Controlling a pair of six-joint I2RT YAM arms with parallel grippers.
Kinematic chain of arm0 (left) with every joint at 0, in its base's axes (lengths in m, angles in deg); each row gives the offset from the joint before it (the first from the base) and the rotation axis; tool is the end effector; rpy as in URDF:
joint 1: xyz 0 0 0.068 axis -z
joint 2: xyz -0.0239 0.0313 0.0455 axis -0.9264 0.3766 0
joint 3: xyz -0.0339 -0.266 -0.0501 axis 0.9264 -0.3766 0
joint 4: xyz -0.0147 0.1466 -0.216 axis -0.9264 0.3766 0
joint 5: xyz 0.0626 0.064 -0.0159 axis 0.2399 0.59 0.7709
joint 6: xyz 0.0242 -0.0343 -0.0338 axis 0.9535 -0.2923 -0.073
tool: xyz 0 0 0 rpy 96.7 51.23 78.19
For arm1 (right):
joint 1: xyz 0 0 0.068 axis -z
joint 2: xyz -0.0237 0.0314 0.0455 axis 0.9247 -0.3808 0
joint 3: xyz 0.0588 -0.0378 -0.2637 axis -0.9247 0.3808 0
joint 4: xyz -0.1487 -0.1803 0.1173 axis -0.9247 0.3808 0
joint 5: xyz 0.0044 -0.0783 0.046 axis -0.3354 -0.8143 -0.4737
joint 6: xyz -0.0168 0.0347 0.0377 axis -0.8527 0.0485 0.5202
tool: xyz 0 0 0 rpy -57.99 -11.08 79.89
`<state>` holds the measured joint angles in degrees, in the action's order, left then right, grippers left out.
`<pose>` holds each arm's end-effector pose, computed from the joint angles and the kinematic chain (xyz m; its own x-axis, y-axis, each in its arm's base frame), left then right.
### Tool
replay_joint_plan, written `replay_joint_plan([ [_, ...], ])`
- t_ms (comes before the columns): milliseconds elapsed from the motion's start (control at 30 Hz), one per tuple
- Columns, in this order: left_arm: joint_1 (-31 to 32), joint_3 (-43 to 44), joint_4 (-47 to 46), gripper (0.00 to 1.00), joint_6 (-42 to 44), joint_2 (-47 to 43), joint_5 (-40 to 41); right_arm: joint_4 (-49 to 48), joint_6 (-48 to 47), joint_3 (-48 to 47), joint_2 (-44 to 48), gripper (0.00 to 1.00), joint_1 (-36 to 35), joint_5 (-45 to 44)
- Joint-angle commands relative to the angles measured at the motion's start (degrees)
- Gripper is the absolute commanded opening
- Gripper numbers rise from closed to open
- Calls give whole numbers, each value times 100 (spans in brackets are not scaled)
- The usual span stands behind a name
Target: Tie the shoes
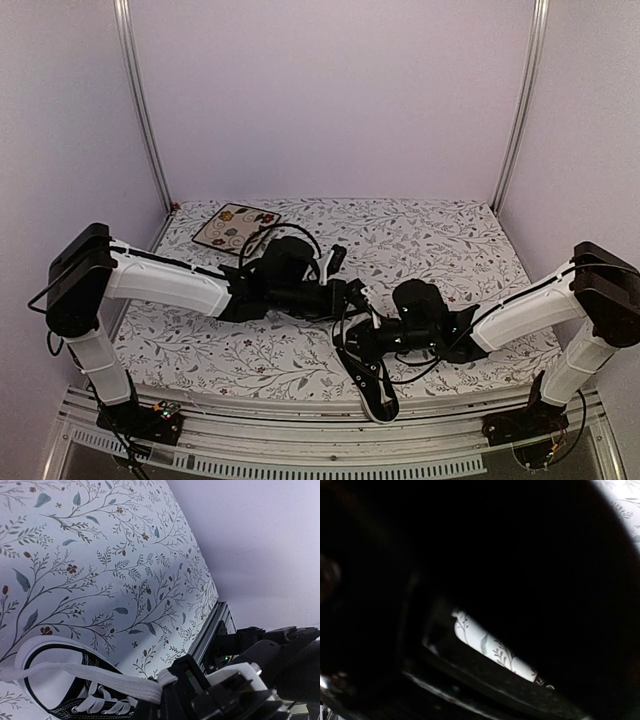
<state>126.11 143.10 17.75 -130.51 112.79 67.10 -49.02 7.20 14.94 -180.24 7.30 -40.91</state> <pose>0.1980 -0.3385 0.2021 -0.8978 0.0026 -0.4404 0.3865 0.4842 -0.7849 0.1488 0.2773 0.1546 -0.6464 -0.2135 -0.7325 -0.7266 0.4653 0.5055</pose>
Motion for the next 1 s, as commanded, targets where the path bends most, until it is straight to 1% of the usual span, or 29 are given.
replay_joint_plan([
  [0,88,287,-260,0,84,90,-155,-245,146,-132,-154,2,-6,976],
  [67,91,342,-232,0,119,110,-167,-300,245,-118,-213,2,61,1366],
  [133,81,393,-195,0,175,145,-158,-319,319,-99,-263,2,114,1463],
  [300,-25,397,-110,0,328,354,-105,-296,579,190,-192,2,179,784],
  [400,-119,473,-105,0,404,603,-263,-250,722,284,-248,2,267,687],
  [500,-161,723,-50,0,512,929,-464,-121,766,273,-347,2,287,611],
  [600,-178,1015,255,0,700,1356,-495,-87,812,304,-424,2,304,525],
  [633,-176,1084,361,2,768,1412,-467,-75,847,313,-458,2,324,501],
  [667,-183,1120,454,5,833,1430,-431,-70,878,322,-490,2,338,482],
  [700,-185,1115,528,12,897,1411,-381,-64,910,333,-524,2,364,474],
  [767,-205,1010,630,29,1002,1271,-266,-46,1000,336,-589,2,408,478],
  [800,-218,921,638,39,1061,1172,-214,-44,1035,340,-610,2,425,485],
  [833,-235,806,647,46,1112,958,-172,-41,1067,344,-622,2,437,487],
  [900,-246,547,654,56,1249,609,-95,-38,1095,353,-631,2,465,486],
  [967,-249,273,670,63,1403,255,-21,-30,1109,353,-626,2,493,500],
])
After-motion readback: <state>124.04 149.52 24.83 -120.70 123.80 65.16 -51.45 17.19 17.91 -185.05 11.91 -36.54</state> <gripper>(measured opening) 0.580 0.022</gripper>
